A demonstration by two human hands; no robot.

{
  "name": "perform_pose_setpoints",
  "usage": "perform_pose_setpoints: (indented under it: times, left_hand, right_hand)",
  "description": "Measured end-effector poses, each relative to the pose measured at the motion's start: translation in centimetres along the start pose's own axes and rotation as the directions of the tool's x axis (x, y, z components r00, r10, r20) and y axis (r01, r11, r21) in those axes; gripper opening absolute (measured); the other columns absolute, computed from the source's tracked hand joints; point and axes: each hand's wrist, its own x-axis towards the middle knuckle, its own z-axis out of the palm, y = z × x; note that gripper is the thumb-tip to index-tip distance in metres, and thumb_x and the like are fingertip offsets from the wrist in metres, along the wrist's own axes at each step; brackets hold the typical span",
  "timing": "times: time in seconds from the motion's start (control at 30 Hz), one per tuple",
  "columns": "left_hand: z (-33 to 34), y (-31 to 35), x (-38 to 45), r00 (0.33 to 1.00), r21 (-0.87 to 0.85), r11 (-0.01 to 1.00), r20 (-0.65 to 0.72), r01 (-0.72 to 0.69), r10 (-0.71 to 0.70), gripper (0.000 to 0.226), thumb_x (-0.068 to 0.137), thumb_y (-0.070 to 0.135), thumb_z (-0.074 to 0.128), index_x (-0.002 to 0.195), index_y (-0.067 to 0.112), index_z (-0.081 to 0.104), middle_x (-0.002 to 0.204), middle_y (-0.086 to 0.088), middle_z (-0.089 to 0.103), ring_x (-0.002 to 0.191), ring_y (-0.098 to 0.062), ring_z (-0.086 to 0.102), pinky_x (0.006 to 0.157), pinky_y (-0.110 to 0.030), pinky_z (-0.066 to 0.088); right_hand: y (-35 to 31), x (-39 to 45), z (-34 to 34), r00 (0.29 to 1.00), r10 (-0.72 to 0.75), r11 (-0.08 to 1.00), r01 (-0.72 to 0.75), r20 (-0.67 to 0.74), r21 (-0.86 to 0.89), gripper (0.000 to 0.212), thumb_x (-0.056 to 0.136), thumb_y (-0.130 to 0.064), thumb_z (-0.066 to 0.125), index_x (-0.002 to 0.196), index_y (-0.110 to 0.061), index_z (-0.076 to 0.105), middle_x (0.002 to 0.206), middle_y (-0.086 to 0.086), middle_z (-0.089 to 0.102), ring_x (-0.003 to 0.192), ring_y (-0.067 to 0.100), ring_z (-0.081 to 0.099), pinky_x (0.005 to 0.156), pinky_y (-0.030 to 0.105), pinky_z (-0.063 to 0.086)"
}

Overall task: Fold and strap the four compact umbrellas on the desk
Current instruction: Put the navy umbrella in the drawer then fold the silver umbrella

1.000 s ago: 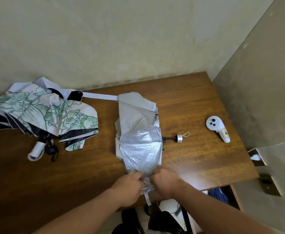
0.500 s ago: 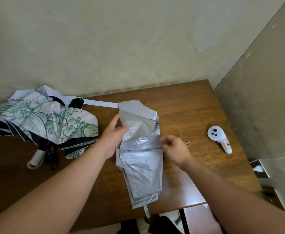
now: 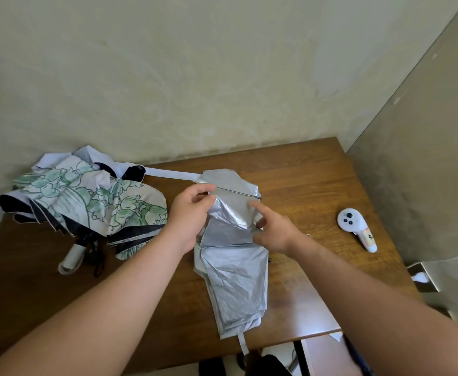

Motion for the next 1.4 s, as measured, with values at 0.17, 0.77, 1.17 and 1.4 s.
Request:
perform_pose_setpoints:
  times: [0.17,0.77,1.17,1.4]
  left_hand:
    - [-0.2,1.4,-1.6,0.997,0.010,0.997,0.010,-0.071,0.071,0.021,0.098,0.013,0.067,0.105,0.031,0.076,0.109,0.003,0.072,0.101,-0.009,0.067,0.092,-0.027,0.053]
    - [-1.8,0.3,-8.9,0.993,-0.052,0.997,0.100,-0.056,0.061,0.022,0.097,0.012,0.070,0.107,0.031,0.076,0.103,-0.004,0.072,0.094,-0.014,0.067,0.096,-0.039,0.055]
    - [-3.4,-1.9,-11.4,0.991,-0.070,0.997,0.122,-0.038,0.047,0.024,0.098,0.010,0.069,0.105,0.031,0.077,0.104,-0.009,0.073,0.099,-0.022,0.069,0.094,-0.041,0.056]
    - [-1.5,1.2,-8.9,0.989,-0.108,0.983,0.008,-0.149,0.151,0.023,0.100,0.006,0.065,0.109,0.025,0.074,0.106,0.007,0.077,0.102,-0.009,0.071,0.098,-0.033,0.056]
  right_hand:
    - [-0.6,-1.9,0.4,0.969,-0.178,0.984,0.178,-0.170,-0.014,0.068,0.084,-0.033,0.083,0.141,-0.052,0.052,0.101,-0.022,0.065,0.117,0.017,0.051,0.102,0.029,0.040]
    - [-1.1,-4.3,0.9,0.986,0.165,0.786,-0.114,-0.029,0.608,0.061,0.092,-0.020,0.059,0.150,-0.036,0.045,0.133,0.001,0.061,0.108,0.018,0.057,0.094,0.039,0.047]
    - [-2.0,-4.4,2.0,0.992,0.111,0.867,-0.130,0.067,0.482,0.080,0.092,-0.059,0.060,0.160,-0.052,0.018,0.133,0.003,0.066,0.107,0.025,0.069,0.087,0.037,0.055]
    - [-3.7,-5.1,1.1,0.997,0.064,0.780,-0.078,0.045,0.621,0.081,0.092,-0.077,0.051,0.162,-0.046,0.023,0.159,-0.015,0.040,0.138,0.025,0.051,0.117,0.042,0.039]
